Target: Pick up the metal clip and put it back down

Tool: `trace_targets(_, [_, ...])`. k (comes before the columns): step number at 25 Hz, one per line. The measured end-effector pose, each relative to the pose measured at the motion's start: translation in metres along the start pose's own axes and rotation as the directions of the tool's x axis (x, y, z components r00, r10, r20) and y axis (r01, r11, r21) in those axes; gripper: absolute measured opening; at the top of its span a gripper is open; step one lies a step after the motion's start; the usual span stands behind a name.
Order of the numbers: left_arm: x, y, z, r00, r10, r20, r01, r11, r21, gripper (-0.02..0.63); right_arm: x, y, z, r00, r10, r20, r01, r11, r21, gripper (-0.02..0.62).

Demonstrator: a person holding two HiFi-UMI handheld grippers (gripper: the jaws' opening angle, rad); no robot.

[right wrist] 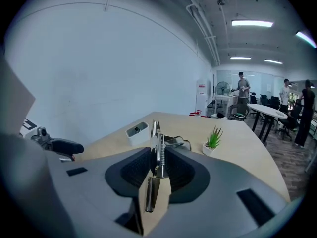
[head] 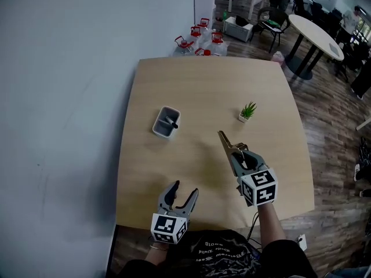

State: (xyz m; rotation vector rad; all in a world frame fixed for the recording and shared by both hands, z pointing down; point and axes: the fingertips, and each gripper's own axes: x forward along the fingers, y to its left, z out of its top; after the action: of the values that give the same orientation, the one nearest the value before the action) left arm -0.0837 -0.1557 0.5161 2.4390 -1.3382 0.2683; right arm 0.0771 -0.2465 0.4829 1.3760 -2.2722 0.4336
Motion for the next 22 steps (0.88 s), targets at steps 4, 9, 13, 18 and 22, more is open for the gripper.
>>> trace_targets(4, [0.0,-0.009,0.003,1.0,-0.016,0.014,0.016,1.0,0.005,0.273,-0.034,0.004,-0.004,0.998,-0.039,0.045,0.038,0.999,0.027,0.107])
trace_targets(9, [0.001,-0.016,0.002,0.999,-0.031,0.023,0.031,0.999,0.008,0.273,-0.065,0.008,-0.032,0.994,-0.093,0.057,0.089,0.994,0.062,0.107])
trace_targets(13, [0.0,-0.02,0.001,0.999,-0.043,0.022,0.042,0.999,0.01,0.273,-0.08,0.019,-0.053,0.994,-0.103,0.04,0.1,0.991,0.087,0.107])
trace_targets(18, [-0.001,-0.024,0.0,0.998,-0.056,0.02,0.055,0.998,0.019,0.273,-0.087,0.023,-0.063,0.994,-0.103,0.027,0.1,0.991,0.09,0.107])
trace_targets(22, [-0.001,-0.029,0.004,0.998,-0.064,0.022,0.064,0.997,0.033,0.273,-0.092,0.024,-0.06,0.993,-0.112,0.04,0.108,0.989,0.102,0.107])
